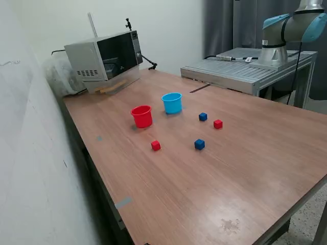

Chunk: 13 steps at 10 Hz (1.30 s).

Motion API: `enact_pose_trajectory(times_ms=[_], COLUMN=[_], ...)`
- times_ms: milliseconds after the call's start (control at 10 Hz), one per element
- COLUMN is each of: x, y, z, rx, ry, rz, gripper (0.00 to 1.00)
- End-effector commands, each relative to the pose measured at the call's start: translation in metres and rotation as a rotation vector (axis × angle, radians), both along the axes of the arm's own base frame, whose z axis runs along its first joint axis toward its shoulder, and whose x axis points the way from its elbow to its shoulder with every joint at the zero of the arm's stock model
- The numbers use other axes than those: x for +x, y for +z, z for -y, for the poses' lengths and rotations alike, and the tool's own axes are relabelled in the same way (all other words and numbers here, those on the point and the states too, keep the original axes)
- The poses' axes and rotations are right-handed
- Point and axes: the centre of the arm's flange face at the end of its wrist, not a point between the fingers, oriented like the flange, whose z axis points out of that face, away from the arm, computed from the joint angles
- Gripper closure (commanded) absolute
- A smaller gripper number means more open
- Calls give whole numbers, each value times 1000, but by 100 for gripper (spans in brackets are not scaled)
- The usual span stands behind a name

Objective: Place red objects in the red bin, and blue objects in the blue bin.

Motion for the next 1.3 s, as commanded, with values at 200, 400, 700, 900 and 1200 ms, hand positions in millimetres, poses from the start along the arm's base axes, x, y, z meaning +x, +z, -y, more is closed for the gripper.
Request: enact_pose_trajectory(times_ms=[200,400,700,900,1200], x=[-1,-13,-73,-121,-176], y=[-10,-45,-139,-210,-259], z=[4,8,17,14,-37], rx=[-36,-41,-70,-66,-59], ry=[-4,3,7,3,-29], rz=[-15,-56,-28,0,14], gripper=[0,0,0,0,0])
